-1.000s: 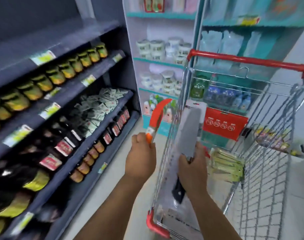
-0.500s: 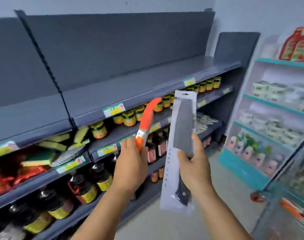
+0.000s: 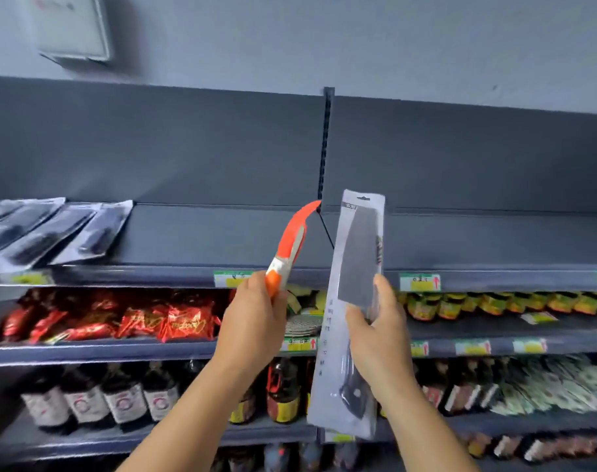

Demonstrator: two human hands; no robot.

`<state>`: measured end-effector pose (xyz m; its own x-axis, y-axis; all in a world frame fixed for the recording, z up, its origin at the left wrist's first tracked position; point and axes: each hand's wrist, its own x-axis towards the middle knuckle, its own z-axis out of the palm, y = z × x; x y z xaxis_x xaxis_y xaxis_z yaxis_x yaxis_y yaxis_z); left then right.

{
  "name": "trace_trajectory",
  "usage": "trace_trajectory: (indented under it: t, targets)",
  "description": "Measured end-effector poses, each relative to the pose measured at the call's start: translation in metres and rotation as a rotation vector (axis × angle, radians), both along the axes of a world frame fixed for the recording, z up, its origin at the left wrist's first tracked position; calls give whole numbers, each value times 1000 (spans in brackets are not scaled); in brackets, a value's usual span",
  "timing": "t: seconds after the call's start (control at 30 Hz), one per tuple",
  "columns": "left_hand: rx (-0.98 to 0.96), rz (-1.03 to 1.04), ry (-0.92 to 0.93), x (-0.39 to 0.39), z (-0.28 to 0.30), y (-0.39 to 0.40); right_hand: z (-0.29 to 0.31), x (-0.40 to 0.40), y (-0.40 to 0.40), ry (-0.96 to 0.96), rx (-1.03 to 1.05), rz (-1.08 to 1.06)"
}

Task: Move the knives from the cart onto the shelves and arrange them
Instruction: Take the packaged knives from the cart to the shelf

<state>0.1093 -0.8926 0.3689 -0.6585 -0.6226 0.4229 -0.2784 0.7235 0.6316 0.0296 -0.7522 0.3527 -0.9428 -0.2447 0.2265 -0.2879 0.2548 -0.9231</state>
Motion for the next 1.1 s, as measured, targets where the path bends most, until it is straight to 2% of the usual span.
trace_trajectory:
  t: [0.17, 0.37, 0.63, 0.97, 1.1]
  targets:
    - [23, 166, -27, 2, 12, -50, 21, -18, -66, -13, 64, 130]
    - [23, 330, -23, 9, 22, -109, 39, -35, -147, -20, 94, 419]
    - [15, 494, -42, 42, 29, -179, 44, -27, -263, -122, 154, 681]
    - [-20, 498, -43, 56, 45, -285, 20, -23, -411, -174, 242, 644]
    - [-12, 482, -60, 58, 48, -322, 26, -7, -438, -197, 317, 596]
